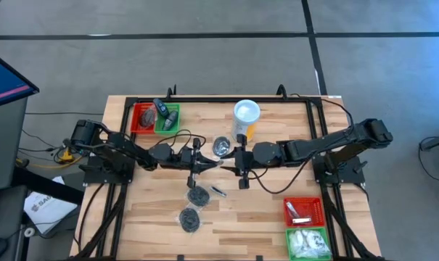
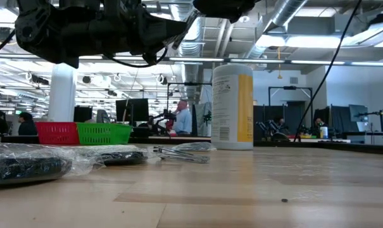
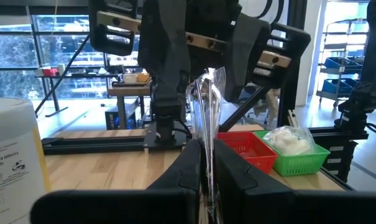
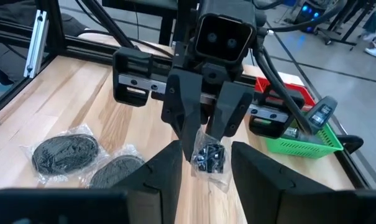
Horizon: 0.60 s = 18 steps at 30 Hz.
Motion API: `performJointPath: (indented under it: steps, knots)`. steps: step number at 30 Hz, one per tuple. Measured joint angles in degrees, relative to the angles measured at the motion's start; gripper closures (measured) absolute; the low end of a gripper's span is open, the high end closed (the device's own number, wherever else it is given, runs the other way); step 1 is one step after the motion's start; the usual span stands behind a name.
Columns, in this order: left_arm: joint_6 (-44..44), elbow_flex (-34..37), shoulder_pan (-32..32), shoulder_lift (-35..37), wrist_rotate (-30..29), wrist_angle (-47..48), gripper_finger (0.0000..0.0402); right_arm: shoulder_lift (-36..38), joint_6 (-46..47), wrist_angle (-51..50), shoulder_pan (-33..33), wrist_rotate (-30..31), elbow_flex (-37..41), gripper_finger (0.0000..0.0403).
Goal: Pick & Place Travel size toiletries
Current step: Put the silver nail cutter into the bottom red bin
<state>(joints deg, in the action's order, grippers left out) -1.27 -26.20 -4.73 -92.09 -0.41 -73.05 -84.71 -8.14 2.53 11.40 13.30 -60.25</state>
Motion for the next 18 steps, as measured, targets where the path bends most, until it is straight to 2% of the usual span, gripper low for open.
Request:
performJointPath:
  steps: [18]
  knots:
    - [0.2,-0.7,0.0,0.0,1.5,-3.0,0.0392,0.0,-1.4,2.0,0.0,0.0,0.0,0.0275]
